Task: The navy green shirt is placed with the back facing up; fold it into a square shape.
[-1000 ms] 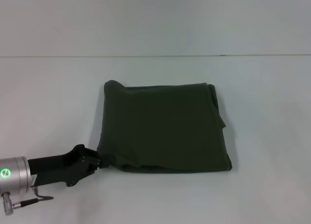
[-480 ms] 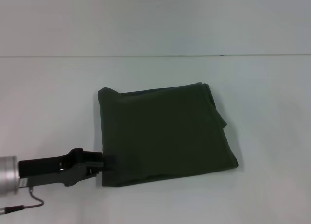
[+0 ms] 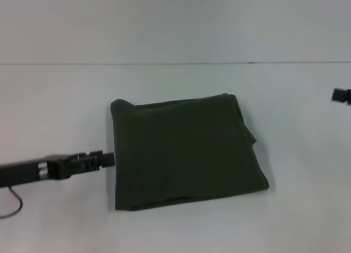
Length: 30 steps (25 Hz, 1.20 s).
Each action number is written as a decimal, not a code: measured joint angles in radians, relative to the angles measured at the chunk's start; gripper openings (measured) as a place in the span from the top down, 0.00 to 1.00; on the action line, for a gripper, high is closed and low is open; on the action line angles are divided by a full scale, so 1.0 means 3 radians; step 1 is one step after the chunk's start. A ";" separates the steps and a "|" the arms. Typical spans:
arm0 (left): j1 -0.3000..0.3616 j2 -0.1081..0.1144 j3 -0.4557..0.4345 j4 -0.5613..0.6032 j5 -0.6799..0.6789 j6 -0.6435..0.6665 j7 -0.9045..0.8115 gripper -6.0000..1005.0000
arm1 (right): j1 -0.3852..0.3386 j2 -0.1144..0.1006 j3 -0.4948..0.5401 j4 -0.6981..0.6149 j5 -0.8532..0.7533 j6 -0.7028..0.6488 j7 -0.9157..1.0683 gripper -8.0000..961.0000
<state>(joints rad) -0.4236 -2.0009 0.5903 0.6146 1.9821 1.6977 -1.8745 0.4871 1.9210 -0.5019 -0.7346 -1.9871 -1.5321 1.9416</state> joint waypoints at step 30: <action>-0.0580 -0.0247 0.0785 0.0381 0.0128 -0.0618 0.0660 0.08 | 0.0210 0.0568 -0.1169 -0.0239 -0.0073 0.0336 -0.1491 0.11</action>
<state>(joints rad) -0.5977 -2.0750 0.8259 0.7289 2.0206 1.5123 -1.6767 0.5502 2.0914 -0.8525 -0.8064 -2.0091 -1.4314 1.4943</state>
